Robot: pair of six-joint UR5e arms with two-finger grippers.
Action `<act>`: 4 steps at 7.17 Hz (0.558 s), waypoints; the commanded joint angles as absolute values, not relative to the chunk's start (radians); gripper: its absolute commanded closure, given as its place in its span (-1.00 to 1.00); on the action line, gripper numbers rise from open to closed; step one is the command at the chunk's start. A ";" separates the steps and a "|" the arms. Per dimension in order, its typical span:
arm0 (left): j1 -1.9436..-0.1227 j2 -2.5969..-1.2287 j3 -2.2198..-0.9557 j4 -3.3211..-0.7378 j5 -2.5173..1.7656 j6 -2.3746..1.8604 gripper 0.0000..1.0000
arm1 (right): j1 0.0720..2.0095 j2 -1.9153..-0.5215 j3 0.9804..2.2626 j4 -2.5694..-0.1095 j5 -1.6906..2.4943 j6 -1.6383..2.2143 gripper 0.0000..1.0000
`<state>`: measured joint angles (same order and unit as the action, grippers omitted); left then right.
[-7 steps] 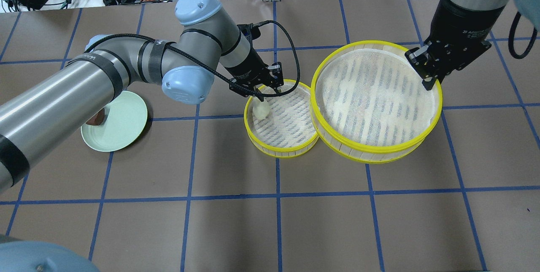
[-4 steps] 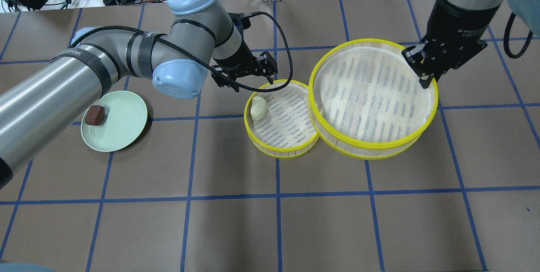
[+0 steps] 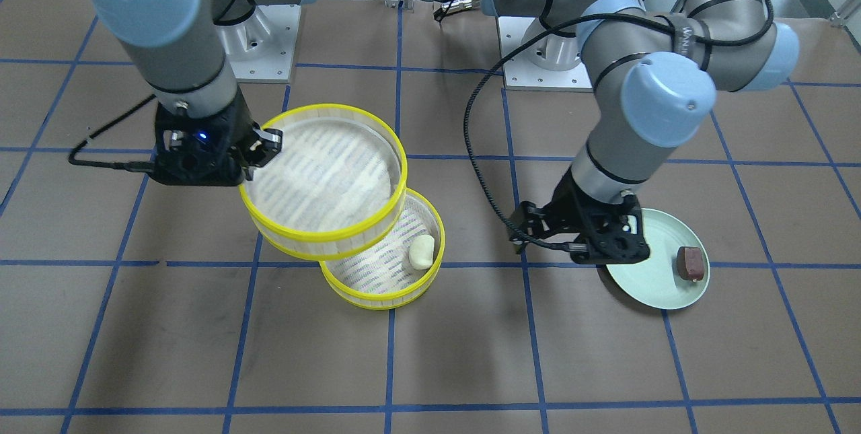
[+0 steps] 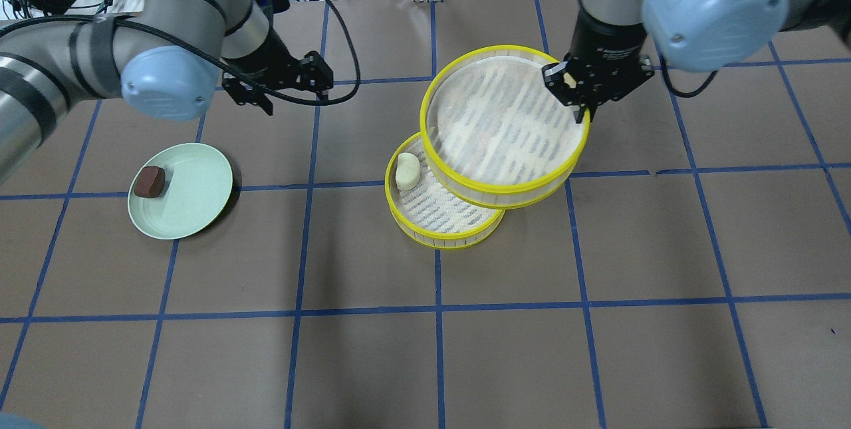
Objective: Place buns in different layers of steamer
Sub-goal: 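Set the top tier back on with the right gripper while the left withdraws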
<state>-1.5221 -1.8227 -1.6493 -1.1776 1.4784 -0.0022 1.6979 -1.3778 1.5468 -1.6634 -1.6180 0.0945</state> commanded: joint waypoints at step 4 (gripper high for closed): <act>-1.180 -1.836 -1.667 -1.279 1.630 0.535 -1.00 | 1.778 -1.218 1.559 -1.756 -1.626 0.121 1.00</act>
